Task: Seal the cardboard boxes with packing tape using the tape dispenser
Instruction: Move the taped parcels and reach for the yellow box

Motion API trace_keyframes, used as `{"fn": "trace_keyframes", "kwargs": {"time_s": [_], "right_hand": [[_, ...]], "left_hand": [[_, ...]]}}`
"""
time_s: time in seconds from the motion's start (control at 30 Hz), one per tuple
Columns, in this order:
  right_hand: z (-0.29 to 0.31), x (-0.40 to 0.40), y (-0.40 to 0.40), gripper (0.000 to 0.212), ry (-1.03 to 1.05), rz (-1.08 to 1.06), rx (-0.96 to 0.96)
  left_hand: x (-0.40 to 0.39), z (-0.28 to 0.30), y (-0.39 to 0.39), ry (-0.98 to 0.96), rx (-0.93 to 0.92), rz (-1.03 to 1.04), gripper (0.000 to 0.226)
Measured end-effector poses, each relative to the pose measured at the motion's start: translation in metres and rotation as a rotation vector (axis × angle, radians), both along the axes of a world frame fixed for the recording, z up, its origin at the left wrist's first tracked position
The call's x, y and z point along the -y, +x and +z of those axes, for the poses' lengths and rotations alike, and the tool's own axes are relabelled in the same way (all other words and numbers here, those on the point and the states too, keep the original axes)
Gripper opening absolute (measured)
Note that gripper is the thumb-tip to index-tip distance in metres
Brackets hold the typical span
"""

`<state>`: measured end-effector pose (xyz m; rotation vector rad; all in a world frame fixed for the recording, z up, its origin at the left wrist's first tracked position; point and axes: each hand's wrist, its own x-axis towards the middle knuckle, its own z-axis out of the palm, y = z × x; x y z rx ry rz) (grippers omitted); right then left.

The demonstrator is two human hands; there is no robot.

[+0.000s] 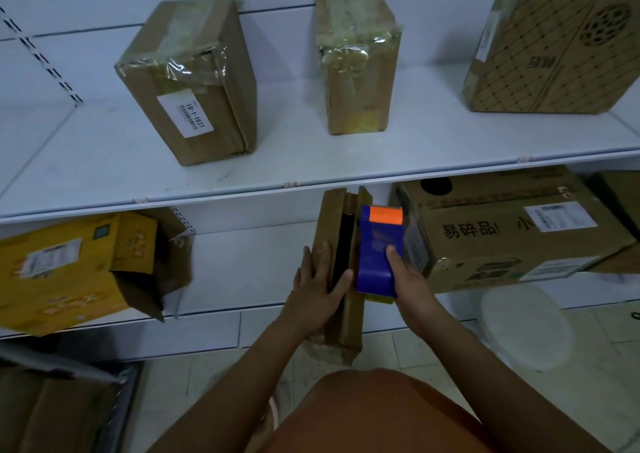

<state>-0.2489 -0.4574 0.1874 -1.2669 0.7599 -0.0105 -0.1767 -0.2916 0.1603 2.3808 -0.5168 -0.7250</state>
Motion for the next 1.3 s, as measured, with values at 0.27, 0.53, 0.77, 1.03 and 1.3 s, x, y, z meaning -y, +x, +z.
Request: {"fn": "trace_keyframes", "kwargs": {"time_s": [0.27,0.53,0.77,1.03,1.3], "right_hand": [[0.002,0.017,-0.003,0.034,0.025,0.034,-0.123],[0.011,0.028,-0.015,0.038,-0.029,0.136,-0.211],[0.042,0.036,-0.044,0.049,0.111,0.175,-0.214],[0.068,0.015,-0.032,0.058,0.33,0.282,-0.214],[0.059,-0.008,-0.033,0.052,0.229,0.264,-0.269]], "left_hand": [[0.006,-0.015,-0.001,0.094,0.206,-0.049,0.072],[0.0,-0.02,-0.025,0.032,0.253,0.079,0.061],[-0.005,-0.039,-0.059,-0.048,0.112,0.228,0.117],[-0.004,-0.059,-0.052,0.037,-0.2,0.17,0.135],[-0.028,-0.017,-0.033,-0.217,-0.329,0.106,0.096]]}}
